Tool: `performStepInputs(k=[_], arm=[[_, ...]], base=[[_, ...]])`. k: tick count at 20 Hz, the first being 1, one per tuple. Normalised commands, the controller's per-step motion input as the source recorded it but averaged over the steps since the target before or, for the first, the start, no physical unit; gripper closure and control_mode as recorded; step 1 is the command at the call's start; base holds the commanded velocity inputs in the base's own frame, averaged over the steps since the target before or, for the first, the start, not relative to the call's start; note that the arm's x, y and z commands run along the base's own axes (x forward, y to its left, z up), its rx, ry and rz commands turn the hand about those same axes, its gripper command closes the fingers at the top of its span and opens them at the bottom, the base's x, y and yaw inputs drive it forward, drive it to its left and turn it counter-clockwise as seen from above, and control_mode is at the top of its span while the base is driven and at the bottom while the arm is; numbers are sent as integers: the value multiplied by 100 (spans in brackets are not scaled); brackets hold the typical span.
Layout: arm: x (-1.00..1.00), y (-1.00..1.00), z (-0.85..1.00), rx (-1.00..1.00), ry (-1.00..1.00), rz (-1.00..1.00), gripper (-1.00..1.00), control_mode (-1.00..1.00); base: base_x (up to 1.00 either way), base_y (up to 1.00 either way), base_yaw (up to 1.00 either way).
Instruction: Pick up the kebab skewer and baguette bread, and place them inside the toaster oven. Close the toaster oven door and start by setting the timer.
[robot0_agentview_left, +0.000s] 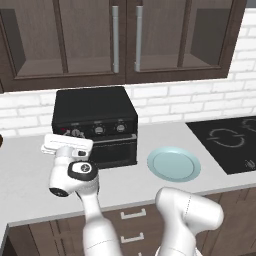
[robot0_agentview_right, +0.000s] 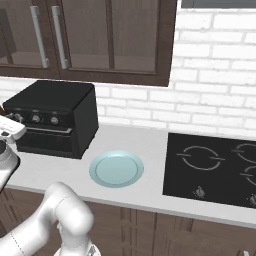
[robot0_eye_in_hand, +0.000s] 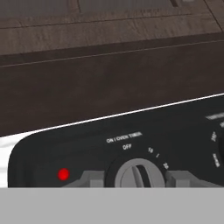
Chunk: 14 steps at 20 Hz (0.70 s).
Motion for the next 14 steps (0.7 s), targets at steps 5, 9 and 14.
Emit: performStepInputs(k=[5, 9, 14], arm=[[0, 0, 0, 3, 1, -2, 100, -100], [0, 0, 1, 14, 6, -6, 100, -100], [5, 0, 0, 17, 7, -5, 100, -100]], base=[[0, 0, 0], [0, 0, 0], [0, 0, 0]])
